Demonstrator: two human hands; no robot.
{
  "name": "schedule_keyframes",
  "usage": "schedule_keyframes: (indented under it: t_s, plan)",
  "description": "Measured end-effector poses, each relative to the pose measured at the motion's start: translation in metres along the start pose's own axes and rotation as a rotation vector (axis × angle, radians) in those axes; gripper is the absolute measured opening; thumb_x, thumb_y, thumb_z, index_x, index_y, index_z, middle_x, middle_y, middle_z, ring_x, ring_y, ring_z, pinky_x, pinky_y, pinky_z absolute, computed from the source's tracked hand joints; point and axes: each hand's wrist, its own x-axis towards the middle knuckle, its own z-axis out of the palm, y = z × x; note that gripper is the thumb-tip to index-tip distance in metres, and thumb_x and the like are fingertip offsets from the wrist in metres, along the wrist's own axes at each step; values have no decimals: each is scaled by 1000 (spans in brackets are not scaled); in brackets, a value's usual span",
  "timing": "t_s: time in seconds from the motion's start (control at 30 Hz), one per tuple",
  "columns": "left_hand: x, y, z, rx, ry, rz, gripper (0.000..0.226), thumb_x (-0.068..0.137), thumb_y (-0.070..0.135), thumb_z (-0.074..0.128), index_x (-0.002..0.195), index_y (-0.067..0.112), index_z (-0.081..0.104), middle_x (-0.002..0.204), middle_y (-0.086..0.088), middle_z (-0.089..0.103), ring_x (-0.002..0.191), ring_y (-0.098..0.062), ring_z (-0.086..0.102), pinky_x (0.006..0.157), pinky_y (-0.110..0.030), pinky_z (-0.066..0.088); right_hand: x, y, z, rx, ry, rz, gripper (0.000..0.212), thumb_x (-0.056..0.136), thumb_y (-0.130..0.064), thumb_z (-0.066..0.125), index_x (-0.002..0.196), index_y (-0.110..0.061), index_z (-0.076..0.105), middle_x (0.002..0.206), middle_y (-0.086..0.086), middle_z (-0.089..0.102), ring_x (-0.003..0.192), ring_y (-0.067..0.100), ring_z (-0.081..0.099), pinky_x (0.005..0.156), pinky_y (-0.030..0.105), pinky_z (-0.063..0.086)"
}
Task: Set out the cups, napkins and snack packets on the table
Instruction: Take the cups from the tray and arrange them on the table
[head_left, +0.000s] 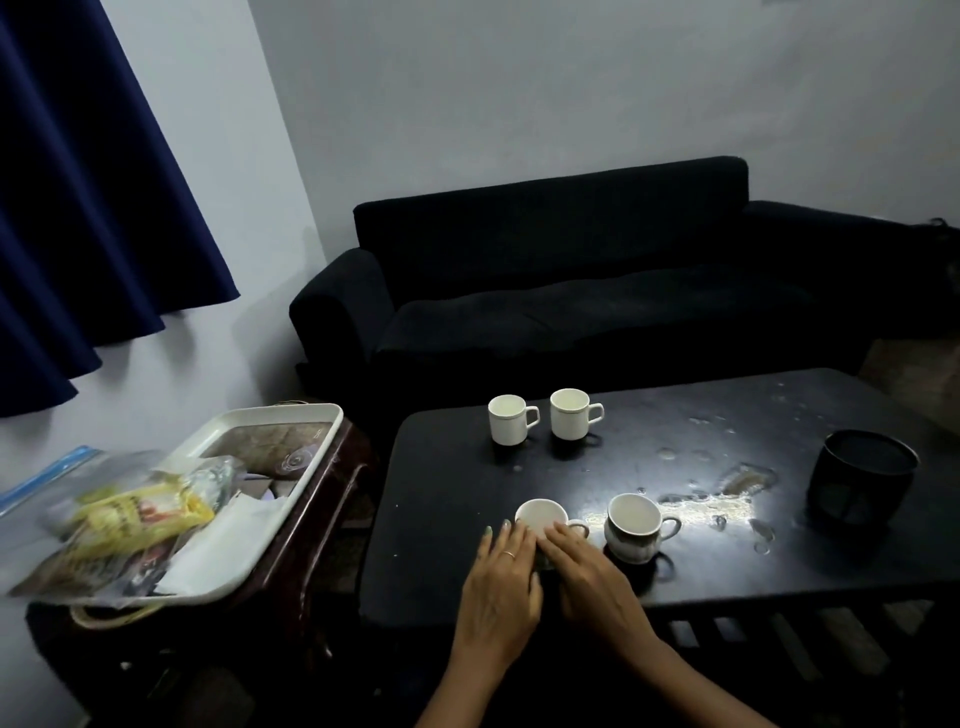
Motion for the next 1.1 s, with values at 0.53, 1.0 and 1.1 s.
schedule_keyframes:
  t_s: [0.53, 1.0, 1.1]
  plan:
    - [9, 9, 7, 48, 42, -164, 58, 40, 18, 86, 97, 12, 77, 105, -3, 74, 98, -20, 71, 84, -38, 55, 2, 6, 13, -13, 49, -21, 62, 39, 4, 88, 98, -1, 73, 103, 14, 72, 94, 29, 70, 70, 43, 56]
    - [39, -12, 22, 38, 63, -221, 56, 45, 13, 80, 101, 11, 76, 108, -5, 73, 98, -20, 71, 80, -40, 56, 34, 19, 41, -22, 20, -28, 43, 61, -12, 68, 102, 0, 71, 109, 14, 71, 99, 29, 68, 113, 23, 12]
    - [49, -18, 25, 16, 66, -233, 57, 46, 12, 82, 102, 10, 75, 109, -5, 73, 98, -20, 71, 82, -40, 56, 45, 22, 46, -40, -14, -35, 41, 72, -18, 49, 101, -1, 72, 108, 13, 71, 98, 28, 69, 112, 21, 10]
